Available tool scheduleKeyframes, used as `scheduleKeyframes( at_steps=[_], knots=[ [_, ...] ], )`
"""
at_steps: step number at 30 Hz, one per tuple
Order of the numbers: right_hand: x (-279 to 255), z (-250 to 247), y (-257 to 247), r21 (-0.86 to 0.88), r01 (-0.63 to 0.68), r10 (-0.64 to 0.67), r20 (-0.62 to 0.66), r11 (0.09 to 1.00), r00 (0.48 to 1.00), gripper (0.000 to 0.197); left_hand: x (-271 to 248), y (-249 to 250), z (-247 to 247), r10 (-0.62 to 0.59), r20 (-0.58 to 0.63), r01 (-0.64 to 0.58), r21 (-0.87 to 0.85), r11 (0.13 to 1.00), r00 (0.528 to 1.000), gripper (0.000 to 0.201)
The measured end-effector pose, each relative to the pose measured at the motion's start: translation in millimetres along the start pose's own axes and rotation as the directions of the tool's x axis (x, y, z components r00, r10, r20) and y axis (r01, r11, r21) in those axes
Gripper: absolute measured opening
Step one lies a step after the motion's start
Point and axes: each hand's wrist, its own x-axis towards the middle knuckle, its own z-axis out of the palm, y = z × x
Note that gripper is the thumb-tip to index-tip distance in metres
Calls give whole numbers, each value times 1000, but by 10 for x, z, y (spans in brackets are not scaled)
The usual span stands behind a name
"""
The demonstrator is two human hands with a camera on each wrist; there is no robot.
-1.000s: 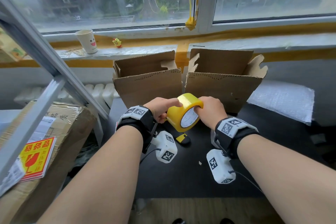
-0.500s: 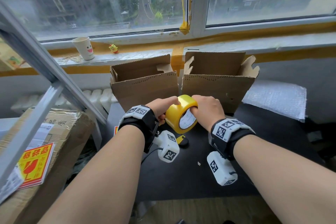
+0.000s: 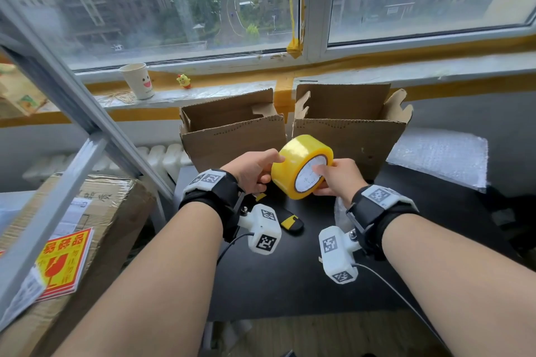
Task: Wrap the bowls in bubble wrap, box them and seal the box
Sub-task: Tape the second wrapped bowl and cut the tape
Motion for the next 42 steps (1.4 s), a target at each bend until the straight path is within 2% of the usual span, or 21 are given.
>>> scheduleKeyframes(
  at_steps=[2,4,8,15,22,24,28,31,35,37,38,40,42],
  knots=[
    [-55,-5,-8,112,-63,58,43,992,997,13,-21,5,4,14,0,-14,-21,1000,1000,18],
    [-81,-16,-2,145,-91,78,89,985,993,18,-38,18,16,24,2,-23,-33,999,1000,16],
    [-78,-4,-35,109,-76,66,85,991,994,20,-45,78,39,12,3,-12,-26,1000,1000,13],
    [-60,46,-87,37,16,-18,39,999,999,12,8,126,15,-32,-54,32,4,999,998,31],
    [-22,41,-17,-23,32,-32,8,999,999,4,43,116,50,-41,-106,41,-1,999,994,43],
    [-21,34,-6,-14,19,-19,7,1000,1000,7,47,117,64,-30,-101,28,-18,999,994,39],
    [-26,4,22,36,-18,18,6,999,1000,16,39,102,107,25,-64,-27,-25,999,998,14],
    [-28,-22,33,48,-33,32,11,998,999,28,20,76,127,51,-44,-52,-31,998,998,5],
    [-51,-48,32,73,-51,49,25,996,998,33,11,56,132,70,-17,-71,-52,996,997,14],
    [-68,-53,38,64,-43,42,26,997,999,32,14,67,141,63,-36,-64,-54,996,997,11],
    [-74,-53,39,44,-31,30,23,999,999,29,14,76,150,49,-58,-52,-47,998,997,14],
    [-81,-53,36,0,-5,5,15,1000,1000,18,38,74,162,9,-111,-14,-38,999,994,39],
    [-82,-59,27,-9,0,0,12,1000,1000,11,58,61,161,-9,-112,3,-54,999,994,46]
  ],
)
